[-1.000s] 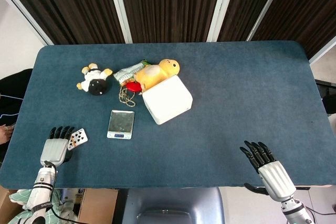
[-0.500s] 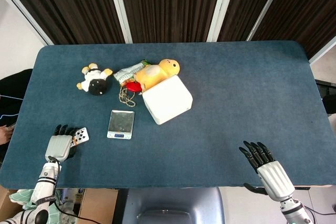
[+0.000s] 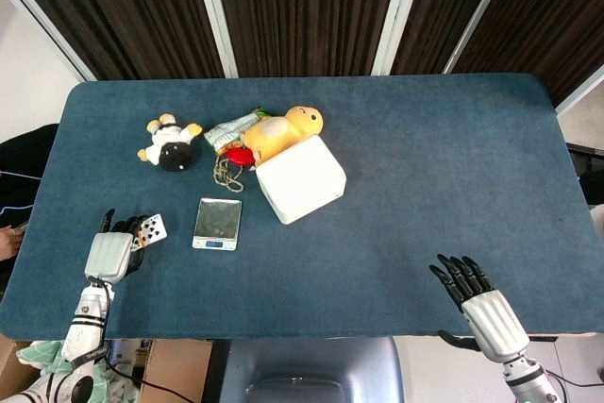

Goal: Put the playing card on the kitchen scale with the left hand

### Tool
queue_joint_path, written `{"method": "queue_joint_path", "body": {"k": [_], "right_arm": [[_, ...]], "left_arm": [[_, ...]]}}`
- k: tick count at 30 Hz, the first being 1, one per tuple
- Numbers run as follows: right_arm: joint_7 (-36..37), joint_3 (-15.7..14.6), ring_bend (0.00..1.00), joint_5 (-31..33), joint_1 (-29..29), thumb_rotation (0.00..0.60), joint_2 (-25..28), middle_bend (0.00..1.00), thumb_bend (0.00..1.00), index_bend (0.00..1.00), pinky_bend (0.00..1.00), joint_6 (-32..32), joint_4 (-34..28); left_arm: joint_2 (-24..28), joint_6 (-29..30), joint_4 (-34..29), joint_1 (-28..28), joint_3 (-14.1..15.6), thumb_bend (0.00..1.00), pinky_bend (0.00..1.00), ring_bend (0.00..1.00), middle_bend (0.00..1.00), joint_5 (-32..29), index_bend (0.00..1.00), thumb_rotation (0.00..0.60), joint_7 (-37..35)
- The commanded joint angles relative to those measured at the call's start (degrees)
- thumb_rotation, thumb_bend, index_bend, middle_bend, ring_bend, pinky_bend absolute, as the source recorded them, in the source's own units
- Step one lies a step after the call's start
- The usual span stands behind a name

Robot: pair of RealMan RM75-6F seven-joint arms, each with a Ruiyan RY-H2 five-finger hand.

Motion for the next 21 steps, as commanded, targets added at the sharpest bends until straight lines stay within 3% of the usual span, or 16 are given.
{"method": "queue_joint_path", "body": {"k": [1,7,15,18,21], "right_arm": [[-0.01,-0.07,0.0,-0.08,0.04,0.6,0.04,0.0,0.11,0.0,0.0,-0.1,-0.01],[0.11,-0.09,0.0,-0.12,0.16,0.6,0.14,0.0,0.11,0.0,0.0,-0.27,-0.12],[1.35,-0.36,0.0,-0.58,0.34,0.6,0.72,0.0,0.11,0.0,0.0,-0.15,-0.24],[1.62,-0.42,0.0,-0.66,0.37,0.6,0.8,0.0,0.11,0.0,0.0,-0.13,-0.16],[1.94,-0.53,0.0,-0.82,0.41,0.6,0.9,0.0,0.11,0.0,0.0,-0.12,-0.12]], "left_arm": [[-1.05,1.26,0.36,-0.83,-0.97,0.69,0.0,0.52,0.93,1.22,0.91,0.6,-1.3],[-3.79,2.86,-0.36,-3.57,-1.8,0.68,0.0,0.52,0.93,4.46,0.91,0.6,-1.41],[-8.61,0.25,1.41,-7.04,-1.52,0.66,0.0,0.51,0.91,5.3,0.89,0.6,4.47],[-10.16,-0.36,2.57,-7.89,-1.49,0.65,0.0,0.49,0.87,5.23,0.86,0.6,6.48],[-10.98,-1.13,3.61,-8.41,-1.33,0.62,0.0,0.44,0.75,4.98,0.74,0.6,8.13]]}}
